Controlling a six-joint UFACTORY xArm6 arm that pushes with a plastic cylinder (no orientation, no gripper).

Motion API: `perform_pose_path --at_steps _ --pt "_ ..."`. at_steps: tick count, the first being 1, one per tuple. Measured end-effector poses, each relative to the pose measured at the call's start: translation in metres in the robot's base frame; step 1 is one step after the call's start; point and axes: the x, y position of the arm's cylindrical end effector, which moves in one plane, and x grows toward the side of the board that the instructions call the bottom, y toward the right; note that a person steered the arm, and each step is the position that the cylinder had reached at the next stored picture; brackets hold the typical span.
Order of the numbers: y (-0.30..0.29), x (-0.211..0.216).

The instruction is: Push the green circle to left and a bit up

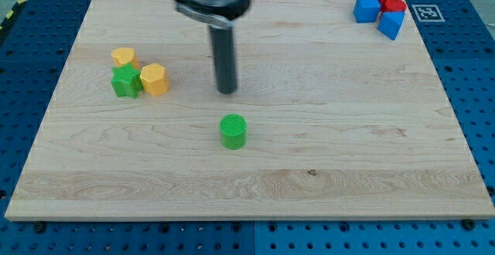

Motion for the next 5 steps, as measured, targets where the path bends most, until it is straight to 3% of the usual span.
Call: perform_pose_path --at_steps 1,2,3,5 --pt "0.059 0.059" --pt "0.076 0.128" --pt "0.059 0.151" --pt "0.036 0.148"
